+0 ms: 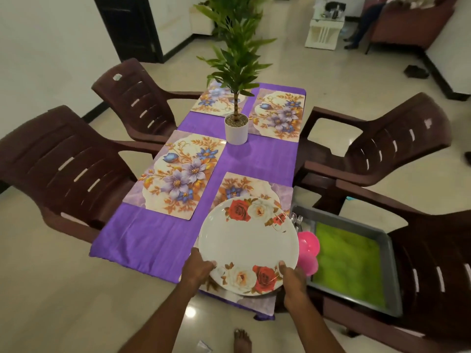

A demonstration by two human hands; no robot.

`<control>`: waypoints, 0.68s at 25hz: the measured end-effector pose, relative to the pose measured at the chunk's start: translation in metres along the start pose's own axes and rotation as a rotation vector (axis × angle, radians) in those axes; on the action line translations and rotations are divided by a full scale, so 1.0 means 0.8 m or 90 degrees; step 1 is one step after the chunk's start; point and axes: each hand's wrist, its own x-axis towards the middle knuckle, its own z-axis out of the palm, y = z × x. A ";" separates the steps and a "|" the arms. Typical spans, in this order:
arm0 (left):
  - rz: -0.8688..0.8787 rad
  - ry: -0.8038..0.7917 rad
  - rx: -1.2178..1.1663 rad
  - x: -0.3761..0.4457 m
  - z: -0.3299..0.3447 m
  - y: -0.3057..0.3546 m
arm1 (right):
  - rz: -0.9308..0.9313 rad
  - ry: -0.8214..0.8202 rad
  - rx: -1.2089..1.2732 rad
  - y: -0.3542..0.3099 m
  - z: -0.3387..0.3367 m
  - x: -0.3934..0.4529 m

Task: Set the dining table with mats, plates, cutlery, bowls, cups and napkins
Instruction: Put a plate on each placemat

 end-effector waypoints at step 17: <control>0.164 -0.038 0.171 0.024 -0.047 -0.011 | -0.065 0.211 -0.377 0.002 0.045 -0.057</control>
